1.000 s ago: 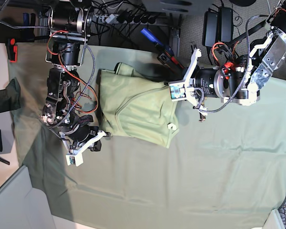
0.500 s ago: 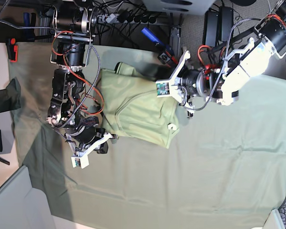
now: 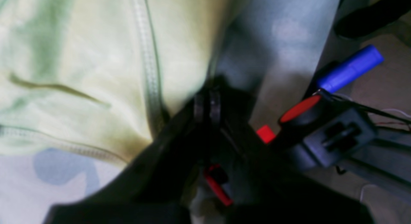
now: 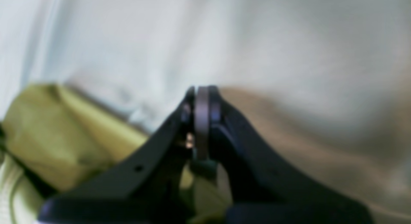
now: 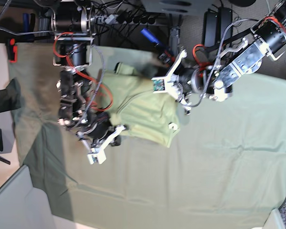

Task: Fold the T-shirt properly
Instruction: 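Grasp the bundle edges with both grippers and square it up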

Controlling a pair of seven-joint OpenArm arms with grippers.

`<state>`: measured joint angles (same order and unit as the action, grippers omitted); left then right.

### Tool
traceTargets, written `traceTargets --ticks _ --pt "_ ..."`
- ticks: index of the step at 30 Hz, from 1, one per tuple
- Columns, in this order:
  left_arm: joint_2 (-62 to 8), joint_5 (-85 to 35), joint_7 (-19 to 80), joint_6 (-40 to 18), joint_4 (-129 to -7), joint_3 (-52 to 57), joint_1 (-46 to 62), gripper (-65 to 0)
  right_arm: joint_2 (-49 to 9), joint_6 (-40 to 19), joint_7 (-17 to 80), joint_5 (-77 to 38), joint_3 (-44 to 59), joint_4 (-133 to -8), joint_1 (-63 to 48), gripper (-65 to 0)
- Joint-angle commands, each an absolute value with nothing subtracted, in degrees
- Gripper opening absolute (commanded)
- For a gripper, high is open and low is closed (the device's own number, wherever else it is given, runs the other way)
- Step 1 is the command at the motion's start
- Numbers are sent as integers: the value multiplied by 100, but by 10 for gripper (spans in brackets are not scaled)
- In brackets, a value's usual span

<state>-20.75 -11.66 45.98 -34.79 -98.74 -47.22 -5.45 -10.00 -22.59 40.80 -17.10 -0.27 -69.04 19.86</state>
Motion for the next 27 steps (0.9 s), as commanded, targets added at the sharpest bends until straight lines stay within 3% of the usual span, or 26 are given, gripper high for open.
traceTargets --ticks 1,12,27 --pt "-2165 -1048 4639 -3361 -9922 -4703 -661 -650 -1066 -2609 4040 -1785 -71 -6987 2139 -650" --pt "-2829 -816 4086 -2945 -9275 -4700 -1275 -650 -1304 -2609 4462 -2213 -121 -7116 2108 -650" --pt "-2346 -679 3695 -2724 -7413 -4692 -2547 -650 -1459 -2615 4744 -2794 -119 -7852 1354 -650"
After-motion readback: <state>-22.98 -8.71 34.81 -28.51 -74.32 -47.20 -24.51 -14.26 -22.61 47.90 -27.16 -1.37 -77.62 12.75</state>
